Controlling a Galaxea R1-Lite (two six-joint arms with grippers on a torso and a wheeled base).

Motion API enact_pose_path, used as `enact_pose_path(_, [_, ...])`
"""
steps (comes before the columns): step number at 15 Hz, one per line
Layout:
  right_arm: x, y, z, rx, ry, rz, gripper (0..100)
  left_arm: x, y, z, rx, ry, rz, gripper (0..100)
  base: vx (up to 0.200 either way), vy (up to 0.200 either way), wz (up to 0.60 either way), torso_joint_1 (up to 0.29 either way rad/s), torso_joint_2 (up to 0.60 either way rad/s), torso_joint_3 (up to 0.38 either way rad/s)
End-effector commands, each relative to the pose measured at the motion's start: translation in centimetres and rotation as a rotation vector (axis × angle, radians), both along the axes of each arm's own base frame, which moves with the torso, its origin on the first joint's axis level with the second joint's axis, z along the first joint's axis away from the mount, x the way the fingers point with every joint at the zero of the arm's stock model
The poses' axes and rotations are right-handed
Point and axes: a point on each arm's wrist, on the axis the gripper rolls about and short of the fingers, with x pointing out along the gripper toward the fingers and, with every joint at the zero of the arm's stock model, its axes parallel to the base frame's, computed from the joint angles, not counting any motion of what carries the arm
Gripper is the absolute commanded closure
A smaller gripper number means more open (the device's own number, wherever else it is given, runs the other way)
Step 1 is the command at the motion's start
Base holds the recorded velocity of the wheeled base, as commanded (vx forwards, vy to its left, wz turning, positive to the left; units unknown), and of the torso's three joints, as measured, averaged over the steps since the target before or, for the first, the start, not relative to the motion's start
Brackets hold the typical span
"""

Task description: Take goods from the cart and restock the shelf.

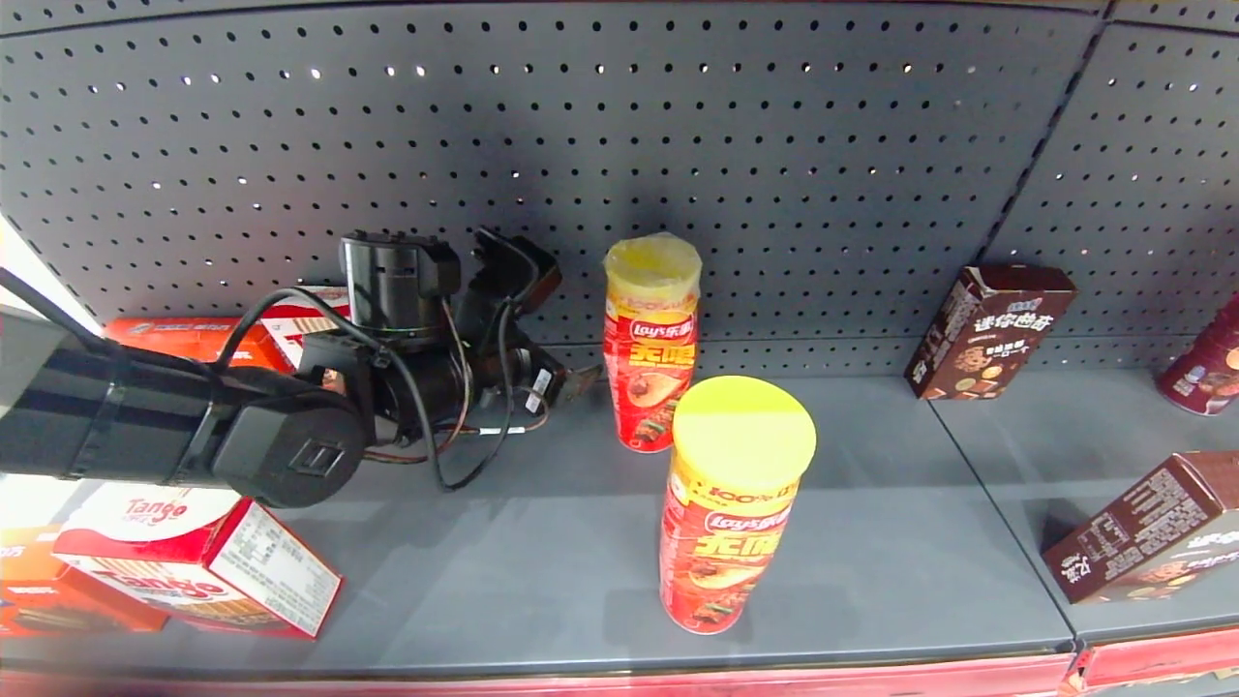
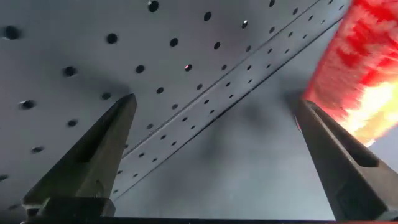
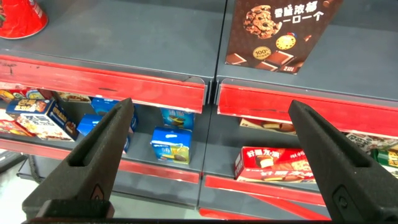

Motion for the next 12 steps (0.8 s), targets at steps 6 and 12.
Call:
enact_pose_path(6, [0.0,0.0,0.0,0.001,0.002,0.0,0,1.0,-1.0,-0.8,0.0,0.012,-0.011,0,0.0,0.0,0.0,0.0,0.0,0.0])
enact_pose_path(12, [0.0,0.0,0.0,0.001,0.004,0.0,0,0.8,-1.6,-1.1,0.003,0.019,-0.026,0,0.0,0.0,0.0,0.0,0.0,0.0])
